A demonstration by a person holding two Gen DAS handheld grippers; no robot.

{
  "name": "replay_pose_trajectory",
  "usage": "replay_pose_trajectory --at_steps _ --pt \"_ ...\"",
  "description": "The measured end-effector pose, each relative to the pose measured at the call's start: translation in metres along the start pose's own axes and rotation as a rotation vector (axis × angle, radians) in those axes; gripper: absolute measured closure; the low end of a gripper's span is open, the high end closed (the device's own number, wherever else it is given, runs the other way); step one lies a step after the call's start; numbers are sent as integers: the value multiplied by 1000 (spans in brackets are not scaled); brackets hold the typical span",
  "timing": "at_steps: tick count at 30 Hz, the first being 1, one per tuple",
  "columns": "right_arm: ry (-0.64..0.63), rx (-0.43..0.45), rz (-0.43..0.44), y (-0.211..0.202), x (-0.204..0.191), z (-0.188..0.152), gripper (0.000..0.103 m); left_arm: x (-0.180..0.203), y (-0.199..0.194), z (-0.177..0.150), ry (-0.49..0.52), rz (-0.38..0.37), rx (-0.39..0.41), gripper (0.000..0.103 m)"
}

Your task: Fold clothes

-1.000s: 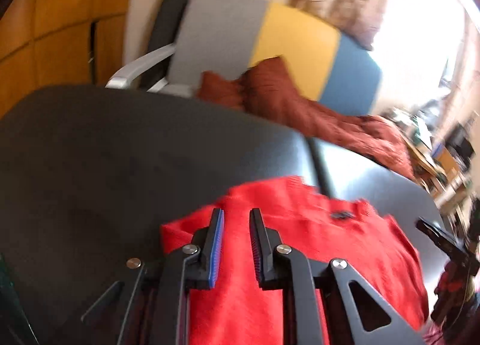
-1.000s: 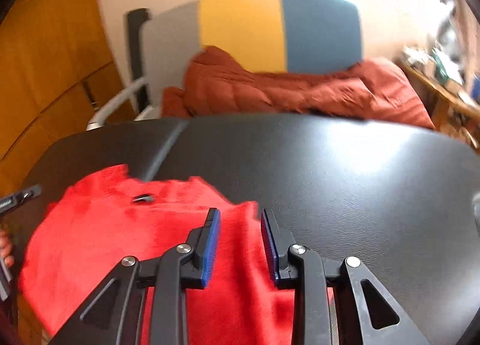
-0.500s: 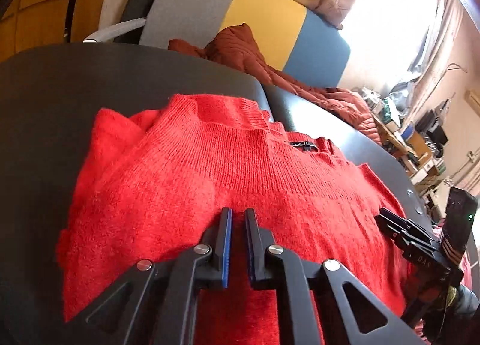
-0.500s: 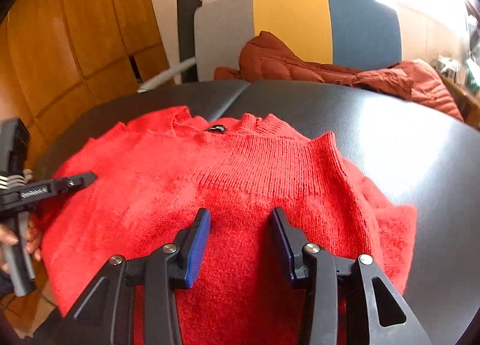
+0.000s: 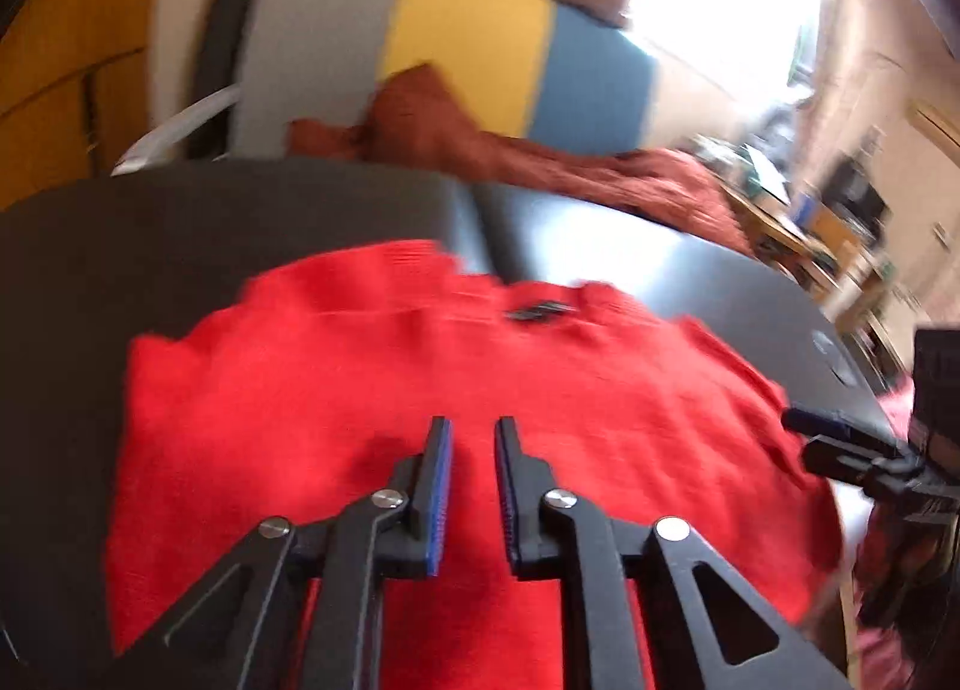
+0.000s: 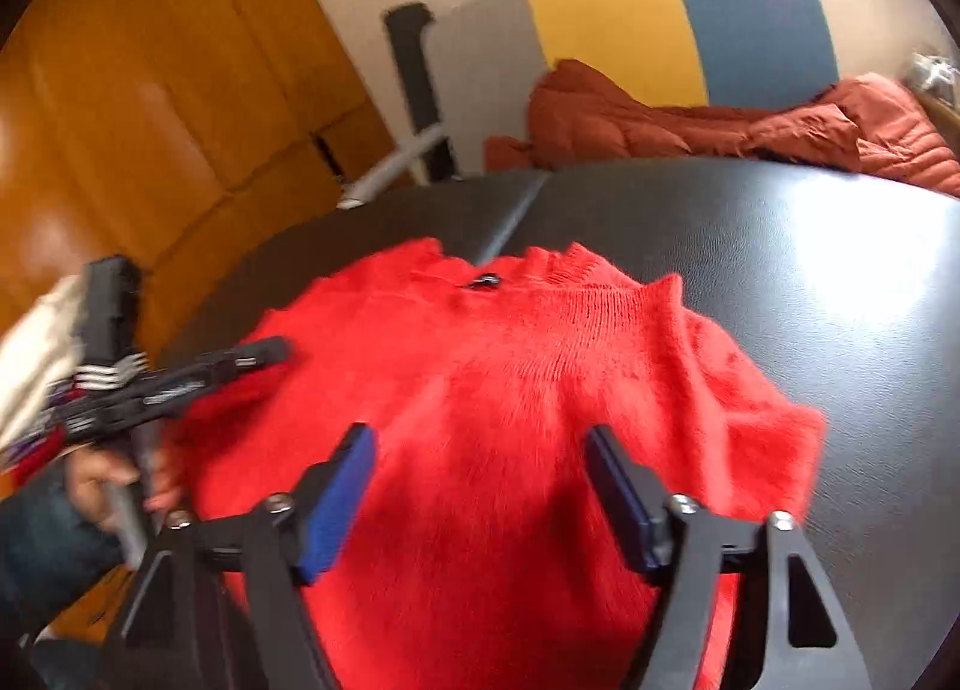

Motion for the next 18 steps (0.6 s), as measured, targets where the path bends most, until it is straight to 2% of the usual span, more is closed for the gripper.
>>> replay_pose_trajectory --at_steps 4,7,12,15,18 --pt "26 -40 77 -48 5 -36 21 53 5 -6 110 -86 -21 89" --pt "68 -76 96 -65 14 -68 21 88 11 -12 178 -135 -47 89" --pt "125 -83 154 -64 20 -89 20 127 16 -20 275 -158 -73 89" --pt "97 -97 254 -55 6 -85 20 143 17 -20 335 -167 -74 89" --pt "69 -173 340 -39 -5 -83 20 151 21 -21 375 -162 -79 89"
Point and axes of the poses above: each gripper's, at about its wrist camera, not at the fingertips, and y roughly the way its jaws point, x to its right, z to its top, the point moved 9 cm from there along y, roughly the way its jaws point, and after that the axes turned 5 degrees about z, right-handed, at the moved point
